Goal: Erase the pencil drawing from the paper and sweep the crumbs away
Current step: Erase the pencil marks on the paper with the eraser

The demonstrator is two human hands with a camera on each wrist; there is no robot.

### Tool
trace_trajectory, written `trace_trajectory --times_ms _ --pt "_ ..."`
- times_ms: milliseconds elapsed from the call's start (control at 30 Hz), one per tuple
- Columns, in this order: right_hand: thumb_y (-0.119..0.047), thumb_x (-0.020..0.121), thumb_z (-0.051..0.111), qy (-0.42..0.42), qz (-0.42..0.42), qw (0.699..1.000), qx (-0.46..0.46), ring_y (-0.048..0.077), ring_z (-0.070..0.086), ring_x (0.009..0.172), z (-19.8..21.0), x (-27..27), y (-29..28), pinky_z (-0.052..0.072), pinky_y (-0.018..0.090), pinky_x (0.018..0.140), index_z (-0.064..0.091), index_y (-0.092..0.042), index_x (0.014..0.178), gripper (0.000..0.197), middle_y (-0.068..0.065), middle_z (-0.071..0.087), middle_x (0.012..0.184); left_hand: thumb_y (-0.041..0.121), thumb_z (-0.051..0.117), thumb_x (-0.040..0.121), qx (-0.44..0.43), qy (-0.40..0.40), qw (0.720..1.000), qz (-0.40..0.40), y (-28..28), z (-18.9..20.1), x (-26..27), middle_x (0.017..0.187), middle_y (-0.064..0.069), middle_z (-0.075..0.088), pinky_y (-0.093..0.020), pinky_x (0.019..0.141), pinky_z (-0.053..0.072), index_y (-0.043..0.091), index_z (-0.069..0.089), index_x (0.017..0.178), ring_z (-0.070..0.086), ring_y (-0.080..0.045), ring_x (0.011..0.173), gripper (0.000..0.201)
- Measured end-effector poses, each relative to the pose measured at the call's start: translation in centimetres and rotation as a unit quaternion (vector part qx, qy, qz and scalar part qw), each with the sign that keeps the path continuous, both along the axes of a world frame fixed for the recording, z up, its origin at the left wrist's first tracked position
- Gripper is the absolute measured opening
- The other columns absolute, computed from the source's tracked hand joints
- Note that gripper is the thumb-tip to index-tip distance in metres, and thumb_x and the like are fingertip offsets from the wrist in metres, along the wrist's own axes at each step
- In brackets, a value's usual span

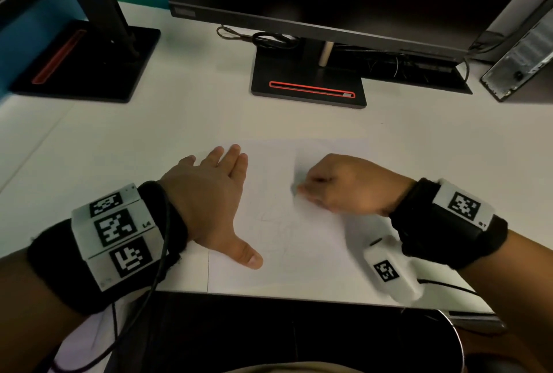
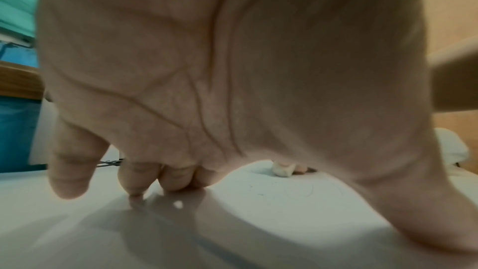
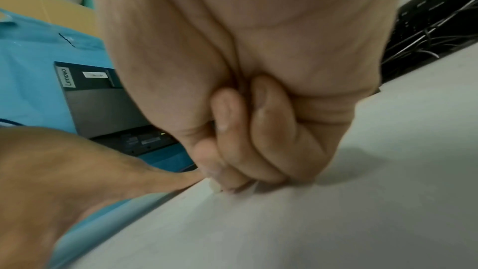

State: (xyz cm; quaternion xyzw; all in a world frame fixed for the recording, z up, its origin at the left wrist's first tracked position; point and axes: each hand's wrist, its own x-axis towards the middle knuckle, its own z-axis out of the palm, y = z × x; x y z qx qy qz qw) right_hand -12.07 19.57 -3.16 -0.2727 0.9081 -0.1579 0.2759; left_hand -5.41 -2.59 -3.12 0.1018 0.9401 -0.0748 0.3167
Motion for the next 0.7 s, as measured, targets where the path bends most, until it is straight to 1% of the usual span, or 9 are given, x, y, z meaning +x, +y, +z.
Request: trace_trajectory --times_ms 133,167,233,300,367,433,533,633,700 --pt "-0.042 0.104 0.051 -0.040 0.042 0.998 0.016 0.011 0.043 0.050 0.1 0.9 -0.8 0.043 0.029 0.060 0.059 -0.001 0.073 0.052 -0.001 0.054 0.058 0.103 0.046 0.045 0.003 -0.006 1.000 0.005 0.0 0.1 0.0 0.159 -0.009 -0.032 -0.050 0.122 0.006 0.007 -0.027 0.151 -0.016 -0.027 0.150 0.160" --pt "-0.042 0.103 0.052 -0.044 0.037 0.998 0.010 0.013 0.043 0.051 0.2 0.9 -0.8 0.045 0.033 0.061 0.059 0.000 0.073 0.052 -0.001 0.054 0.058 0.103 0.046 0.045 0.003 -0.006 1.000 0.005 0.0 0.1 0.0 0.159 -0.009 -0.032 -0.050 0.122 0.006 0.006 -0.027 0.150 -0.016 -0.027 0.150 0.161" --pt "-0.041 0.103 0.052 -0.017 0.010 1.000 -0.003 0.015 0.044 0.054 0.3 0.3 -0.7 0.049 0.042 0.066 0.058 0.002 0.073 0.053 0.006 0.056 0.060 0.103 0.045 0.044 0.002 -0.002 1.000 0.002 0.0 0.0 -0.1 0.159 -0.009 -0.032 -0.050 0.122 0.007 0.006 -0.027 0.150 -0.016 -0.027 0.150 0.161" --pt "-0.039 0.104 0.051 -0.006 0.010 1.000 -0.002 0.016 0.044 0.055 0.3 0.5 -1.1 0.050 0.044 0.069 0.058 0.003 0.075 0.052 0.015 0.059 0.066 0.103 0.045 0.044 0.002 0.000 1.000 0.001 -0.1 -0.1 -0.1 0.159 -0.009 -0.032 -0.051 0.122 0.007 0.006 -0.027 0.150 -0.016 -0.027 0.150 0.161" --pt "-0.039 0.104 0.051 -0.031 0.036 0.999 0.009 0.014 0.044 0.054 0.2 0.9 -1.4 0.049 0.040 0.065 0.059 0.001 0.075 0.051 0.010 0.058 0.063 0.103 0.046 0.044 0.004 -0.004 1.000 0.003 -0.1 0.0 -0.1 0.159 -0.009 -0.032 -0.051 0.122 0.007 0.006 -0.027 0.150 -0.016 -0.027 0.150 0.161" --pt "-0.041 0.103 0.052 -0.032 0.026 0.999 0.003 0.013 0.044 0.052 0.1 0.6 -1.3 0.046 0.036 0.063 0.059 0.001 0.073 0.052 0.002 0.056 0.059 0.103 0.046 0.043 0.006 -0.003 1.000 0.002 -0.1 -0.1 -0.1 0.159 -0.009 -0.032 -0.051 0.122 0.006 0.006 -0.027 0.150 -0.016 -0.027 0.150 0.162" --pt "-0.042 0.104 0.051 0.003 0.006 1.000 0.000 0.013 0.044 0.051 0.1 0.1 -1.4 0.044 0.034 0.063 0.057 -0.001 0.071 0.053 0.001 0.055 0.058 0.103 0.046 0.044 0.008 0.002 1.000 0.002 -0.1 -0.1 -0.1 0.159 -0.009 -0.031 -0.052 0.122 0.007 0.006 -0.026 0.151 -0.016 -0.027 0.151 0.162" --pt "-0.043 0.104 0.051 -0.027 0.046 0.998 0.022 0.012 0.046 0.052 0.2 0.9 -2.1 0.046 0.031 0.062 0.059 -0.004 0.072 0.050 0.000 0.056 0.059 0.102 0.047 0.045 0.006 -0.001 1.000 0.002 -0.1 -0.1 0.0 0.159 -0.010 -0.031 -0.052 0.121 0.007 0.006 -0.026 0.151 -0.016 -0.027 0.150 0.161" --pt "-0.043 0.103 0.052 -0.025 0.024 0.999 0.010 0.013 0.045 0.052 0.2 0.5 -2.0 0.046 0.035 0.063 0.059 -0.001 0.073 0.052 -0.001 0.054 0.058 0.102 0.047 0.045 0.006 -0.001 1.000 0.003 0.0 -0.1 -0.1 0.159 -0.010 -0.031 -0.052 0.121 0.007 0.006 -0.026 0.151 -0.016 -0.027 0.151 0.161"
